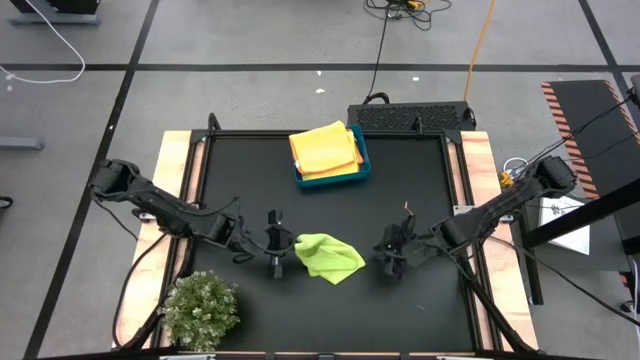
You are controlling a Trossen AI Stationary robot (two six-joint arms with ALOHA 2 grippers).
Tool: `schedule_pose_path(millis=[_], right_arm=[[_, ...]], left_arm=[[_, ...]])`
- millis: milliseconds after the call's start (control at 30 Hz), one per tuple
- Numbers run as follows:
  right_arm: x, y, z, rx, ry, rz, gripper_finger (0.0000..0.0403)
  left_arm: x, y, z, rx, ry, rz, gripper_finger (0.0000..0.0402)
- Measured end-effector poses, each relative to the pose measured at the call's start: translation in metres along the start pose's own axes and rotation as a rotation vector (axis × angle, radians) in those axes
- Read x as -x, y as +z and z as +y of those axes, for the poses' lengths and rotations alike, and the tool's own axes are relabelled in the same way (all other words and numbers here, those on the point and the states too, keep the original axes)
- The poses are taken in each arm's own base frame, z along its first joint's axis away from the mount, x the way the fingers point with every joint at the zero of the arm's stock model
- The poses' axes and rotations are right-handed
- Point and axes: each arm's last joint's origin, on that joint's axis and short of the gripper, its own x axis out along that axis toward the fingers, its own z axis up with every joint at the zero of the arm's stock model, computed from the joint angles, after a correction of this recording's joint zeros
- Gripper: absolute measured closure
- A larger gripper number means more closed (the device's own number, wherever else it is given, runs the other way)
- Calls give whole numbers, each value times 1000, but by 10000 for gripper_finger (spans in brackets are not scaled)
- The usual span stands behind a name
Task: Fold microfiber towels
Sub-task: Fold the green microfiber towel
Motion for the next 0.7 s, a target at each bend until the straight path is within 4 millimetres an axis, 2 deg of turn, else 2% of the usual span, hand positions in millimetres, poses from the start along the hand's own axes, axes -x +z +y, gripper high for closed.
schedule_pose_path(millis=[167,367,700], right_arm=[[-27,-20,-20,-94,158,-120,246],[-47,-24,-40,-102,153,-161,246],[-84,-16,-25,-25,221,-53,245]], left_arm=[[-10,-6,-3,6,3,26,400],[-16,-9,-5,3,5,35,400],[-16,-8,-5,4,3,21,400]])
